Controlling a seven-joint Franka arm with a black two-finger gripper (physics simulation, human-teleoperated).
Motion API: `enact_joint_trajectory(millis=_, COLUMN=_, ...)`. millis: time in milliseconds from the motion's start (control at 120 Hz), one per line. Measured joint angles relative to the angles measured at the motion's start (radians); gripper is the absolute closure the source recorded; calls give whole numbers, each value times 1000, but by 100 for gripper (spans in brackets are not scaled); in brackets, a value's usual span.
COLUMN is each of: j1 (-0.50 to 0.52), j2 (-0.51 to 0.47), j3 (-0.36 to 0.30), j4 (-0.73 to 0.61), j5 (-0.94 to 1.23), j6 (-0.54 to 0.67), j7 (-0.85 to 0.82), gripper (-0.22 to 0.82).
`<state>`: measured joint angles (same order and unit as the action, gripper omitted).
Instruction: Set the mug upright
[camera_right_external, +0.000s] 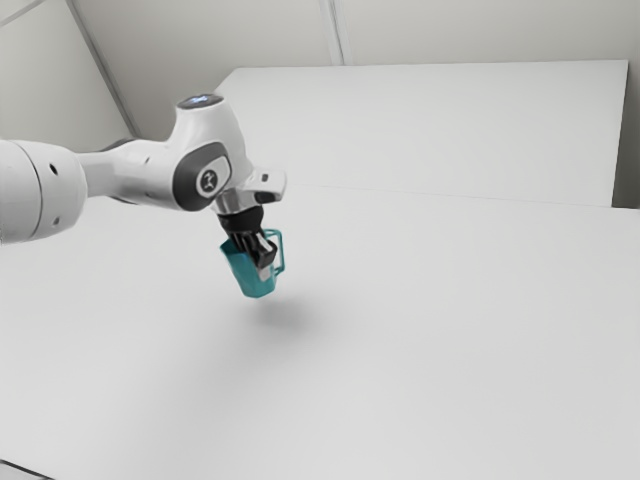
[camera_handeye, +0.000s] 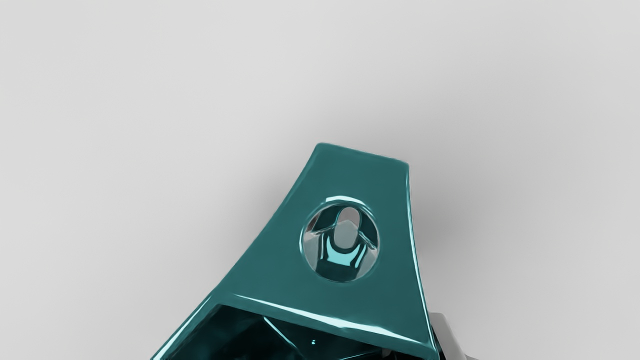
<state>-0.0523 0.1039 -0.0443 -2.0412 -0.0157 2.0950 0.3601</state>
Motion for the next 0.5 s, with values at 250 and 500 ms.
enact_joint_trajectory(millis=250, j1=-17, j2=16, j3=1, j4=-49, j5=77, j6=86, j7=-44, gripper=78)
enact_joint_trajectory(millis=500, j1=-23, j2=17, j3=1, j4=-98, j5=133, j6=163, j7=-92, gripper=78)
